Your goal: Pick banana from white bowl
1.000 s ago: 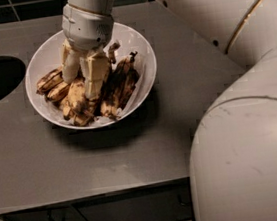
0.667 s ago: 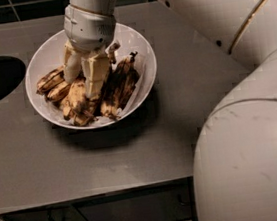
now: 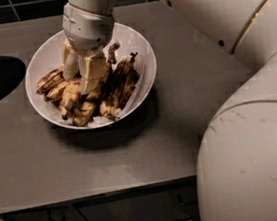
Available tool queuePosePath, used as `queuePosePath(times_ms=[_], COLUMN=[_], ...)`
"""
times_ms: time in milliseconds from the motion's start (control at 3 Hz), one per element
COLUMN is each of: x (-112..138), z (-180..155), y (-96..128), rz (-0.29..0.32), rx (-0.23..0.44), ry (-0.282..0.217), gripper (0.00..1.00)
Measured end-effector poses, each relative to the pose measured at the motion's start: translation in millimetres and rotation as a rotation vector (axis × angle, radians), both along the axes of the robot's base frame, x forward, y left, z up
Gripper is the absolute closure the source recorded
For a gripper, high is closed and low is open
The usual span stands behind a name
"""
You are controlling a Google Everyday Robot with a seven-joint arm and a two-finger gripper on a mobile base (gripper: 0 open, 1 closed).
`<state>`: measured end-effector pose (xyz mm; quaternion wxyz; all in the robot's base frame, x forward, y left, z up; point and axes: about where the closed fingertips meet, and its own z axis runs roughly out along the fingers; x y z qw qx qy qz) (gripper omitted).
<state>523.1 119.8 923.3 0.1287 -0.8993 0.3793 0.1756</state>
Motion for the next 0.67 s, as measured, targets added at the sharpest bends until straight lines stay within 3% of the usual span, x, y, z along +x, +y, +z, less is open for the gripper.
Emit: queuePosePath(times_ms=[667], x=[-20], z=[62], y=[20], rz=[-0.047], rx=[0.092], ry=[-0.215], gripper=[1.00])
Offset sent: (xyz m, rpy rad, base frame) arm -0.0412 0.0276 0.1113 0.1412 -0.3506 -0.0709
